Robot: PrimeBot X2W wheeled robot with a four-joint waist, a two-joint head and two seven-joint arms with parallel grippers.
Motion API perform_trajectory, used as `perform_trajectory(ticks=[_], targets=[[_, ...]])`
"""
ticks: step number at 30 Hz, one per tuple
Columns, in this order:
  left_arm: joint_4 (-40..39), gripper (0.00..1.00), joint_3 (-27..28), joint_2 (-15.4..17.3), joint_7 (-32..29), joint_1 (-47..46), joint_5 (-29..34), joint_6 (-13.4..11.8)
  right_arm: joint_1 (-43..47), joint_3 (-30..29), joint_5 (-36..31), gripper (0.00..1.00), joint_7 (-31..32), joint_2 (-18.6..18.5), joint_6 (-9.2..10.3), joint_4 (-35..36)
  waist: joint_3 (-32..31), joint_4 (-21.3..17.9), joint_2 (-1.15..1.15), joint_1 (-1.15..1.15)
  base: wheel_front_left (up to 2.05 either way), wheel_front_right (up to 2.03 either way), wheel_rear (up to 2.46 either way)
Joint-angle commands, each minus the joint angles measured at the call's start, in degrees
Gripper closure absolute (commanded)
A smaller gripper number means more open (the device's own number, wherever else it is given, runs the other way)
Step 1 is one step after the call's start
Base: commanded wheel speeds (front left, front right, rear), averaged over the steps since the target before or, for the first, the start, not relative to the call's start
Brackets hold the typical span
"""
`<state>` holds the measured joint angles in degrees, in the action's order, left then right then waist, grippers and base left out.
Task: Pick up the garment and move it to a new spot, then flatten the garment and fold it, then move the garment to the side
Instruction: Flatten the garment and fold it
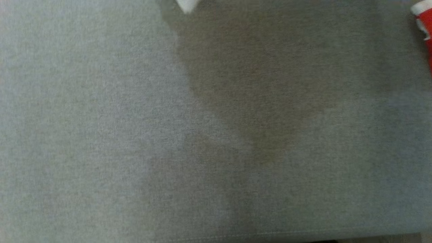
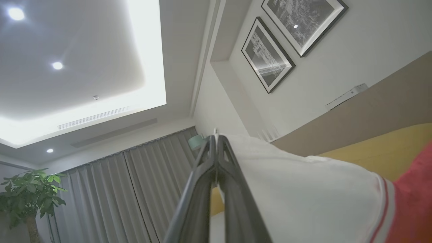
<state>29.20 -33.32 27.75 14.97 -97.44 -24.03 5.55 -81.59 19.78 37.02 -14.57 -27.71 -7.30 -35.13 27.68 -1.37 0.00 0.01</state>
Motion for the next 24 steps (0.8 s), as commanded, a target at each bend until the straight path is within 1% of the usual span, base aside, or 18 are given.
perform_trajectory(ticks=[1,5,10,14,19,24], targets=[[-2.31,1.00,2.25,2.96,0.01,0.18,0.83,0.52,-0.13,0.17,-0.34,1.00,-0.29,-0.48,-0.19,1.14,1.88,1.27,0.00,-0.01,0.00,0.00,0.00],[-8.02,1.00,4.32,4.75,0.02,8.54,1.18,1.59,3.62,2.02,-0.51,1.00,-0.39,-1.24,-0.19,1.37,3.03,2.37,0.00,-0.01,0.00,0.00,0.00],[-16.18,1.00,5.20,6.80,0.02,24.09,-0.24,1.89,13.85,2.17,-0.08,1.00,-0.41,-1.79,-0.19,2.83,1.95,3.59,0.00,-0.01,0.00,0.00,0.00],[-22.97,1.00,4.25,8.03,0.02,39.13,-1.38,1.91,25.88,0.44,0.31,1.00,-0.41,-2.03,-0.19,5.89,-1.35,4.33,0.00,-0.01,0.00,0.00,0.00],[-28.44,1.00,2.57,9.94,0.02,59.00,-0.93,1.92,43.62,-3.55,0.33,1.00,-0.42,-1.13,-0.19,11.16,-7.21,4.05,0.00,-0.01,0.00,0.00,0.00],[-30.42,1.00,3.15,8.92,0.03,76.46,-1.63,1.92,58.72,-6.89,-0.98,1.00,-0.42,-0.03,-0.19,15.11,-13.01,3.32,0.00,-0.01,0.00,0.00,0.00]])
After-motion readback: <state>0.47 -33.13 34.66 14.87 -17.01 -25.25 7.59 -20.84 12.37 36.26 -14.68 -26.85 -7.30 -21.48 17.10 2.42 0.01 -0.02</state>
